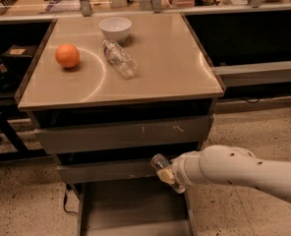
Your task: Pick redbull can from bottom drawer and place on counter
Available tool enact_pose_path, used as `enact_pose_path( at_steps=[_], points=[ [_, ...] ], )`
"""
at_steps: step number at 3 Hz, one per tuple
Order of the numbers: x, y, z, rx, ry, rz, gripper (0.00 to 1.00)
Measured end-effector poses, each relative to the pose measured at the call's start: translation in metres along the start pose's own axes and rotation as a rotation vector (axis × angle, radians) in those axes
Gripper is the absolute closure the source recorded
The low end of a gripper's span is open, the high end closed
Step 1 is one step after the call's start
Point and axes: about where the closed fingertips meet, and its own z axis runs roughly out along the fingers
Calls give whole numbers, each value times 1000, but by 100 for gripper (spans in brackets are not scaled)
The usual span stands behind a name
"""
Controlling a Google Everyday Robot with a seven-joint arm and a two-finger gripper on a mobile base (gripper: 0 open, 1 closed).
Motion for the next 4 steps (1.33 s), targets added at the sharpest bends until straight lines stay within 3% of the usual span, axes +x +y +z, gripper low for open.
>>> enact_pose_path(
  at_steps=[1,2,4],
  points=[
    [0,0,0,0,0,0,100],
    [-24,-7,-29,27,-24,-15,100],
    [-90,-18,-135,123,-100,-62,100]
  ],
)
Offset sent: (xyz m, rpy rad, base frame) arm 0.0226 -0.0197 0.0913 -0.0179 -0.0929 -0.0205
